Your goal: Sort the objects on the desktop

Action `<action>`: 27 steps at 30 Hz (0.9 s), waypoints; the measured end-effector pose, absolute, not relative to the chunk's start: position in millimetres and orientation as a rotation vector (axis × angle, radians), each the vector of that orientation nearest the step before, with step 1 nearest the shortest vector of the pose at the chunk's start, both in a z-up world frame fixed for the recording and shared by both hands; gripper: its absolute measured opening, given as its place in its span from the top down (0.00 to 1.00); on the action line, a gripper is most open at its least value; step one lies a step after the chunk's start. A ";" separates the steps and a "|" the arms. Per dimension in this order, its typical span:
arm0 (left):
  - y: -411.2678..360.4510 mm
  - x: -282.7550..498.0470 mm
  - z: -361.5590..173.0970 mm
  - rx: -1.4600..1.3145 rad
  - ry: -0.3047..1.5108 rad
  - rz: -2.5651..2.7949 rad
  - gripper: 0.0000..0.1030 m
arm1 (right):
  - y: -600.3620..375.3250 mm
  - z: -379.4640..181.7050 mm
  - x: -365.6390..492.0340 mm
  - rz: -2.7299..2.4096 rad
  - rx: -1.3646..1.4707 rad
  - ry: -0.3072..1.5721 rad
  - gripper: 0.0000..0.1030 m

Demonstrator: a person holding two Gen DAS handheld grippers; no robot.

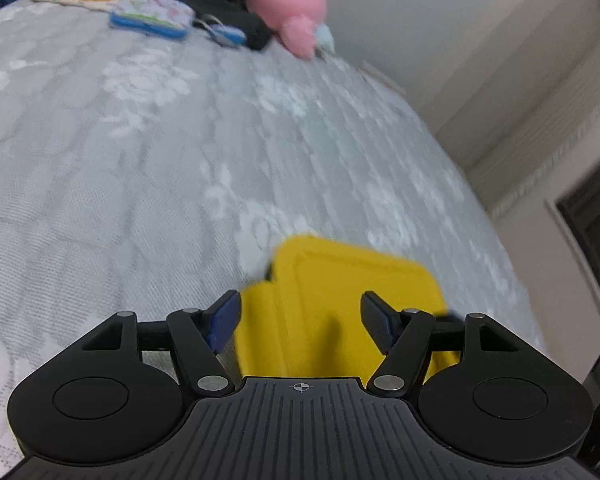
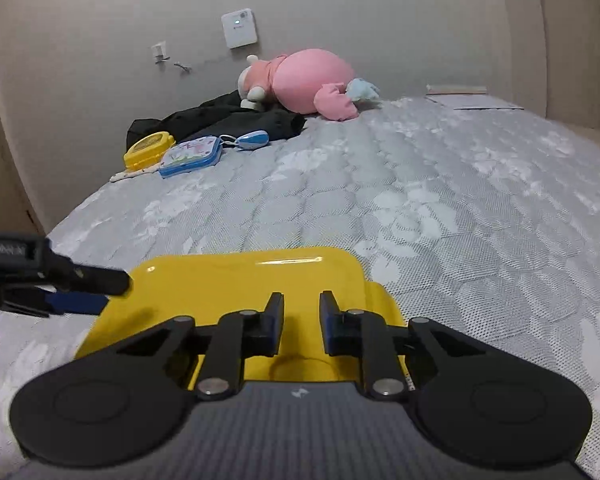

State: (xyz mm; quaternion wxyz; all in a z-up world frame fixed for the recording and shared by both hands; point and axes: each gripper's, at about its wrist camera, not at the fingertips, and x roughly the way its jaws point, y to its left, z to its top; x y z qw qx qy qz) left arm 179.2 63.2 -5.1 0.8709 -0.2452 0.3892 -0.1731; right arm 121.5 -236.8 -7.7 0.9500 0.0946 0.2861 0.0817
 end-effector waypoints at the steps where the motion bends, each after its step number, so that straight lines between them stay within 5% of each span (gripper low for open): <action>1: 72.0 178.2 -3.0 -0.577 0.794 -0.374 0.31 | -241.8 -7.7 121.1 0.151 0.220 0.570 0.79; 5: 86.4 184.9 -11.5 -0.827 0.823 -0.534 0.28 | -275.0 -8.1 126.6 0.051 0.388 0.556 0.59; 10: 73.5 190.6 -26.2 -0.810 0.924 -0.568 0.34 | -296.2 -26.4 136.4 0.053 0.593 0.671 0.57; 17: 56.0 194.0 -32.7 -0.794 0.966 -0.622 0.39 | -283.9 -21.7 134.3 0.053 0.447 0.664 0.58; 25: 98.3 184.8 -14.2 -0.866 0.777 -0.484 0.24 | -255.3 0.9 115.3 0.054 0.222 0.513 0.59; 27: 103.3 186.4 -21.5 -0.885 0.792 -0.417 0.24 | -245.1 13.0 116.7 0.174 0.261 0.493 0.66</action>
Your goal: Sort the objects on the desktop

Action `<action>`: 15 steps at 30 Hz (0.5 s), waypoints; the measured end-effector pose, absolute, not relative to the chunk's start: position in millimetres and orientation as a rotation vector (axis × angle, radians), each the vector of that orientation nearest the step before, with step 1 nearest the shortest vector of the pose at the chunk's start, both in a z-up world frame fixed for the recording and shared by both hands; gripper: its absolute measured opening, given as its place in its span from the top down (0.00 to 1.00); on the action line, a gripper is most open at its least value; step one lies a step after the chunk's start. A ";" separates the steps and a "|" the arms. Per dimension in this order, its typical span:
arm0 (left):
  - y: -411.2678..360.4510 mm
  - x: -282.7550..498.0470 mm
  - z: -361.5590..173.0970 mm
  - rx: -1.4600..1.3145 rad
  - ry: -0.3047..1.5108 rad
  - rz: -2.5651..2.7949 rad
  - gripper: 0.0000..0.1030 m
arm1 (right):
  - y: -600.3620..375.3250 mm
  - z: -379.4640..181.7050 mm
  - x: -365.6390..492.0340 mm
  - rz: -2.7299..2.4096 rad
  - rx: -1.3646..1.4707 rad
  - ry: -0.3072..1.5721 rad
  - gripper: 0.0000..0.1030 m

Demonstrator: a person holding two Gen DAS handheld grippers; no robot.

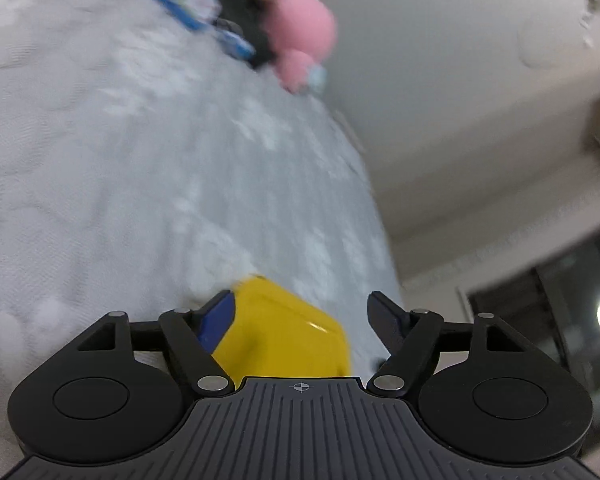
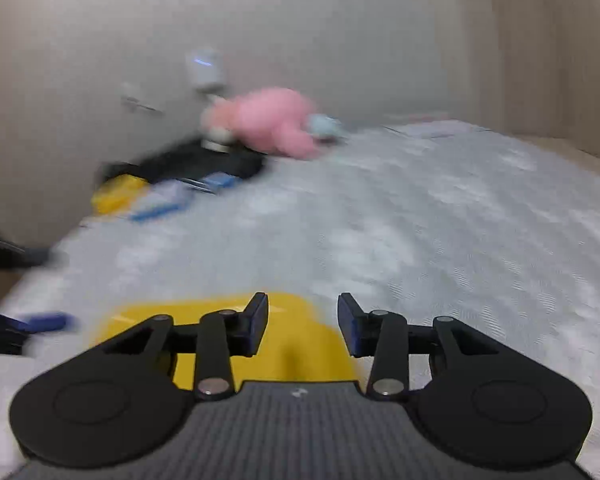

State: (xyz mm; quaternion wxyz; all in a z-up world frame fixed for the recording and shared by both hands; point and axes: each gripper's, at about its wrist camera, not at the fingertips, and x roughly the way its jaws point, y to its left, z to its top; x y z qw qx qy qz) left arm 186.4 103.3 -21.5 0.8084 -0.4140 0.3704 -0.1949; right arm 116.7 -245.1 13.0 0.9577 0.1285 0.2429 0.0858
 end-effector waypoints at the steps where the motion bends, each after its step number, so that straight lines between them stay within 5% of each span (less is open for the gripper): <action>1: 105.0 187.1 -24.7 -0.898 0.799 -0.394 0.24 | -237.4 15.3 117.9 0.242 0.290 0.511 0.69; 4: 111.0 183.9 -20.1 -0.889 0.775 -0.358 0.23 | -205.9 12.3 118.9 0.348 0.246 0.558 0.77; 15: 112.6 183.8 -17.0 -0.841 0.790 -0.328 0.19 | -155.1 -10.2 126.9 0.345 0.000 0.623 0.80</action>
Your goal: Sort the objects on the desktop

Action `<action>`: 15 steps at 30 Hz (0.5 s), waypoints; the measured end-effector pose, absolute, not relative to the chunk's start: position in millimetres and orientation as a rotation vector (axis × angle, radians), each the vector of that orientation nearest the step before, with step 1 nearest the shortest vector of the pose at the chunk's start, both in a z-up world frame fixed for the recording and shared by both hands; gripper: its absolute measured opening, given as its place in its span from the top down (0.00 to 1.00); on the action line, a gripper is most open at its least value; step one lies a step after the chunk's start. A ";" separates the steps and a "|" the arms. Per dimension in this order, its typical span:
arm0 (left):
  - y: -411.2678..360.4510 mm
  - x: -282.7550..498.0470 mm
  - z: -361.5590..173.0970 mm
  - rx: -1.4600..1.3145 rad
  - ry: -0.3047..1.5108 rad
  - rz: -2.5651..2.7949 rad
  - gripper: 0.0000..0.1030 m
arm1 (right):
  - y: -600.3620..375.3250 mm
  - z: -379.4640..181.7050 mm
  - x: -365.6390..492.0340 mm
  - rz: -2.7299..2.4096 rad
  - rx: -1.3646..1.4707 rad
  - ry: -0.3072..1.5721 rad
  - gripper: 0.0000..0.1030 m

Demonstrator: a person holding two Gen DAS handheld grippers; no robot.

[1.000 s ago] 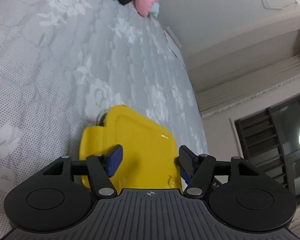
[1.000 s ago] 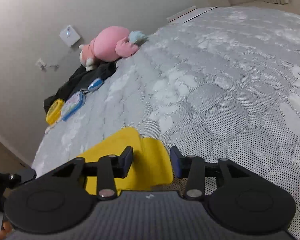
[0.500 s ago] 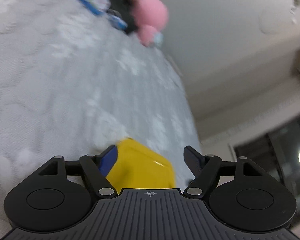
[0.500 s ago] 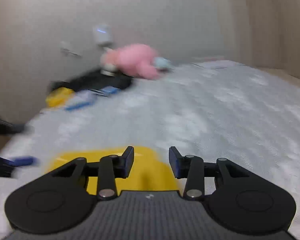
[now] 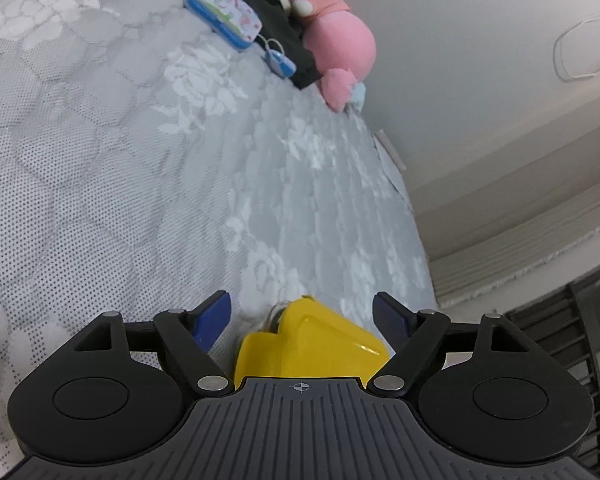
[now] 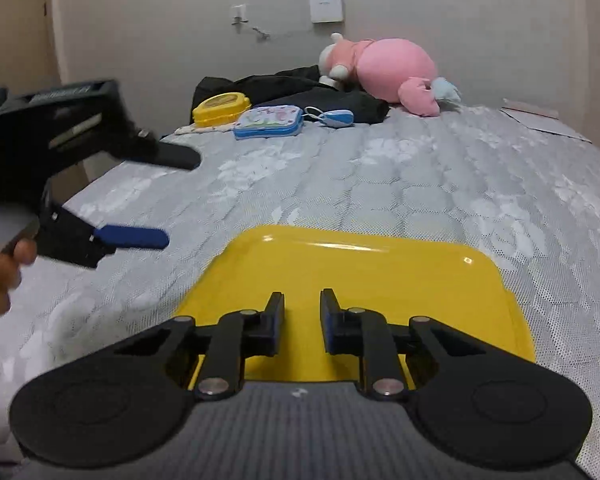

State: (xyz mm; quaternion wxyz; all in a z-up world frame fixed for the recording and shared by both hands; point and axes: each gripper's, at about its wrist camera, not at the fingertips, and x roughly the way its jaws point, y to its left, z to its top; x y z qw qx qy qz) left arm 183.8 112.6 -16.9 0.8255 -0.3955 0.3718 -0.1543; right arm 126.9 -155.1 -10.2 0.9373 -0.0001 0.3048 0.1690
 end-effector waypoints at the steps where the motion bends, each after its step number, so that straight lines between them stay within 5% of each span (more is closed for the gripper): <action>1: 111.6 184.3 -18.1 -0.830 0.794 -0.326 0.19 | -153.4 -10.8 126.7 0.341 -0.010 0.617 0.80; 15: 73.0 138.0 10.6 -0.665 0.656 -0.405 0.21 | -236.3 -0.5 109.3 0.046 0.134 0.666 0.76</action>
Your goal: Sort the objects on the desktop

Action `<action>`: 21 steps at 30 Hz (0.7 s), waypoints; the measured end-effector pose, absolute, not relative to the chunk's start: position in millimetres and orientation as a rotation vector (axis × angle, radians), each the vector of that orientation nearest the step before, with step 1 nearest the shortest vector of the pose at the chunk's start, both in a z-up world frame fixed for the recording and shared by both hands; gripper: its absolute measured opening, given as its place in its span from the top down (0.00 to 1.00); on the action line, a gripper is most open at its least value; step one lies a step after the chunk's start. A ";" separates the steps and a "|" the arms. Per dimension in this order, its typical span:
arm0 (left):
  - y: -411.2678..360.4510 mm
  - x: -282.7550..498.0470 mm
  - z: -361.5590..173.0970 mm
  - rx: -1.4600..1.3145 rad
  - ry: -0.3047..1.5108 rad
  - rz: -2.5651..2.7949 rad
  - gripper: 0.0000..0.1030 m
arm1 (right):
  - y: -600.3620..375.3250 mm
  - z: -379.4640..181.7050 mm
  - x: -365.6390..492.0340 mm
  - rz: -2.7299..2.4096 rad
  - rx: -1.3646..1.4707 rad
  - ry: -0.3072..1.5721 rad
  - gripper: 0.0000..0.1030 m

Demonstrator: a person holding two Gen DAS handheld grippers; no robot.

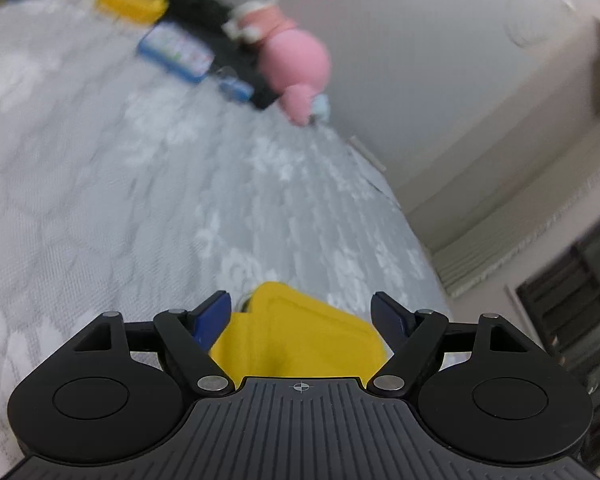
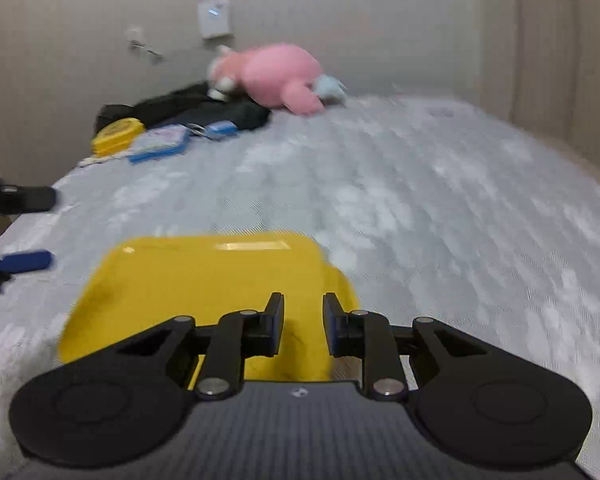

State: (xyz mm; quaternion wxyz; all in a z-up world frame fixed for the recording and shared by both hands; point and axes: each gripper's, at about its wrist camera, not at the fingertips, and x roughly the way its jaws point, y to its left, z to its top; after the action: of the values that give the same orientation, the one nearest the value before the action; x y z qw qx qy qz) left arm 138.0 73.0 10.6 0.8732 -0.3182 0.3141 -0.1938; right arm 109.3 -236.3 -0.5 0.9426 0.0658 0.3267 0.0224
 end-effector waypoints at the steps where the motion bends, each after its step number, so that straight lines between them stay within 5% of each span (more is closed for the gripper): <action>1: 70.3 137.2 9.2 -0.698 0.664 -0.444 0.21 | -239.3 -3.0 111.3 0.040 0.151 0.678 0.76; 7: 37.1 147.3 -5.6 -0.686 0.778 -0.508 0.21 | -243.7 -8.3 114.1 0.052 0.176 0.665 0.74; 10: 27.1 151.3 -13.6 -0.607 0.832 -0.469 0.38 | -246.2 -6.4 107.8 0.043 0.168 0.664 0.73; 14: 35.7 150.5 -16.9 -0.641 0.819 -0.484 0.38 | -255.0 -10.5 112.1 0.040 0.235 0.675 0.64; 21: 71.3 110.5 1.6 -0.657 0.705 -0.293 0.17 | -267.8 -1.3 95.7 0.020 0.286 0.660 0.65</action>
State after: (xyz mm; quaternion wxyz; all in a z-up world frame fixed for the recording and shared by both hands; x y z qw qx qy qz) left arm 110.5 71.3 1.6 0.8758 -0.3147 0.3379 -0.1403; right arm 95.7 -267.8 -1.3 0.9360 0.1398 0.3230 0.0098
